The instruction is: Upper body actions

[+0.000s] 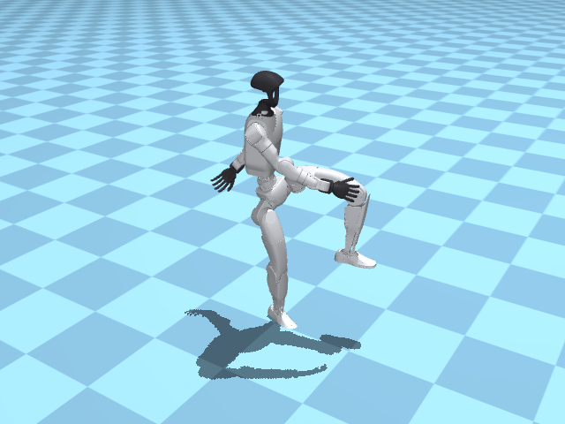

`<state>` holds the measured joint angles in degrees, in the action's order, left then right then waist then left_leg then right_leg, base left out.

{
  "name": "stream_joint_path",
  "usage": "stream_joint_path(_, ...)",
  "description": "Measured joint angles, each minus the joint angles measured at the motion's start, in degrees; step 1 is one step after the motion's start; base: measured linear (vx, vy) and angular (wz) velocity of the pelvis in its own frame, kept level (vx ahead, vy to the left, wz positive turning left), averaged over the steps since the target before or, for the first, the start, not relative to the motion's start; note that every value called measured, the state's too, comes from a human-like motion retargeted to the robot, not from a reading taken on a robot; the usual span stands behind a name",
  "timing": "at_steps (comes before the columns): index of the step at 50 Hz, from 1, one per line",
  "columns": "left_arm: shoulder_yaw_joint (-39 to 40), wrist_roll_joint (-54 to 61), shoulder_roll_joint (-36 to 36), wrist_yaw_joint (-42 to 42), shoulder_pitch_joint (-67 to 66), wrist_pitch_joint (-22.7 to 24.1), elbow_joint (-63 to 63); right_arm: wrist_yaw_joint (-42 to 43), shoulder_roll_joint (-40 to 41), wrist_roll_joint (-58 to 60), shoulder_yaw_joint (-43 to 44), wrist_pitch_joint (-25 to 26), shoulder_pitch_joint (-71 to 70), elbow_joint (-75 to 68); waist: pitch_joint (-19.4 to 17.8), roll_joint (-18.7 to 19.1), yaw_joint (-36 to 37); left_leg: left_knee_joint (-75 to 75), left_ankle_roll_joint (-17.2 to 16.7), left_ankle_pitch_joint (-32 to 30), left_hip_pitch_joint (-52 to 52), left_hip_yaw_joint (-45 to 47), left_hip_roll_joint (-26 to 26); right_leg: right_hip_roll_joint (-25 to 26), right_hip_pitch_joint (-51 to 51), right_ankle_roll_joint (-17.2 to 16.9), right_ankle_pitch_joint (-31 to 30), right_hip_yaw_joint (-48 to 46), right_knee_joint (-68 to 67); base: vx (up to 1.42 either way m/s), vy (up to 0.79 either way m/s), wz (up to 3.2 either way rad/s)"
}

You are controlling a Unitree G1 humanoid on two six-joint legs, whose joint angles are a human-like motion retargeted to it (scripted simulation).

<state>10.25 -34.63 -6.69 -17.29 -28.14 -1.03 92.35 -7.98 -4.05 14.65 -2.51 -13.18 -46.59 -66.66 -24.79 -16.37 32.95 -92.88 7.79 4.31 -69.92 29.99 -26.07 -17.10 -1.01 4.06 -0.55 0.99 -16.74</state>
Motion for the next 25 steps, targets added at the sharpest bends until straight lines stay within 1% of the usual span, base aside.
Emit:
stream_joint_path(2,-0.14,2.73,-0.03,1.28,1.49,0.18,-1.29,-0.36,0.14,1.50,0.87,-0.14,1.39,-1.81,1.99,0.89,-1.20,0.49,-1.32,-0.90,1.50,-1.04,0.73,1.00,0.00,-0.08,-0.59,-1.66,2.12,-0.10,-0.05,0.70)
stream_joint_path(5,1.12,7.11,0.62,2.20,2.79,0.03,-2.50,-0.09,0.83,4.62,2.23,0.21,4.49,-6.28,5.22,2.14,-4.09,1.61,-4.72,-2.26,4.81,-3.12,2.85,2.31,0.33,-0.39,-1.42,-4.32,5.05,-0.05,0.00,0.75)
stream_joint_path(7,2.93,9.86,1.60,2.45,2.26,0.57,-3.20,0.76,0.83,6.48,2.27,1.56,8.19,-10.82,7.61,2.04,-5.72,4.37,-7.83,-3.43,10.35,-2.70,4.46,2.19,0.24,-0.93,-2.25,-5.52,7.38,-0.03,0.03,0.71)
stream_joint_path(9,5.11,13.74,1.75,1.65,3.98,-0.07,-2.39,2.33,0.10,11.02,3.00,3.33,9.91,-19.60,9.06,3.61,-8.92,8.47,-9.62,-5.54,15.86,-5.20,6.74,3.59,1.07,-0.90,-1.51,-8.56,7.52,0.02,0.01,0.95)
stream_joint_path(10,6.26,14.73,1.91,1.25,4.40,-0.75,-2.27,2.95,-0.63,13.36,3.19,4.95,11.29,-24.33,9.82,4.24,-10.21,11.63,-10.06,-6.49,19.50,-6.27,8.43,4.09,1.70,-1.02,-1.39,-9.80,8.19,0.06,0.02,0.90)
stream_joint_path(12,7.78,15.39,1.79,0.37,5.04,-1.76,-2.62,5.45,-1.81,16.17,2.87,7.70,14.86,-30.17,10.49,5.31,-12.98,18.94,-9.63,-7.85,26.66,-7.64,11.75,5.04,3.35,-1.27,-0.98,-12.12,9.26,0.08,0.01,0.90)
stream_joint_path(15,9.13,15.88,1.03,0.11,6.01,-2.22,-3.43,11.71,-2.48,15.29,2.34,12.52,24.54,-30.74,11.27,6.54,-17.25,32.99,-8.74,-9.58,38.65,-8.39,15.97,6.36,5.82,-1.81,-0.31,-15.65,10.86,0.08,0.00,1.02)
stream_joint_path(17,9.82,16.23,0.68,1.13,6.44,-2.62,-3.98,14.94,-2.03,12.96,2.33,13.00,30.21,-30.74,12.27,7.15,-19.74,44.22,-8.88,-10.44,45.96,-9.14,19.61,7.34,6.57,-2.12,-0.09,-16.99,11.85,0.10,0.01,0.90)
stream_joint_path(20,10.27,16.87,0.08,2.39,6.84,-3.05,-4.68,16.14,-1.67,12.54,2.61,13.07,37.42,-30.74,14.07,8.76,-23.80,60.14,-9.97,-10.40,55.10,-12.44,25.00,9.64,7.95,-2.48,0.17,-19.17,13.52,0.14,0.03,0.91)
stream_joint_path(22,10.22,17.63,-0.34,3.66,7.53,-3.49,-5.32,15.72,-1.87,13.57,1.67,13.92,40.83,-30.74,15.83,10.45,-26.40,70.03,-11.42,-9.80,60.19,-13.26,26.56,11.82,7.75,-2.56,0.47,-20.87,14.17,0.13,0.06,0.91)
stream_joint_path(23,10.31,17.85,-0.44,4.68,7.87,-3.84,-5.81,15.90,-2.00,14.20,1.27,14.35,42.09,-30.74,16.65,11.22,-27.39,74.26,-12.65,-7.61,62.30,-12.40,26.45,12.85,7.43,-2.56,0.65,-21.43,14.29,0.09,0.08,0.77)
stream_joint_path(25,10.46,18.79,-0.50,7.73,8.74,-4.37,-6.64,16.76,-2.26,15.53,1.30,14.84,44.11,-30.74,17.74,12.40,-29.03,80.84,-12.11,-0.77,66.03,-8.36,25.88,14.21,7.28,-2.71,0.91,-22.49,14.49,0.11,0.11,0.66)
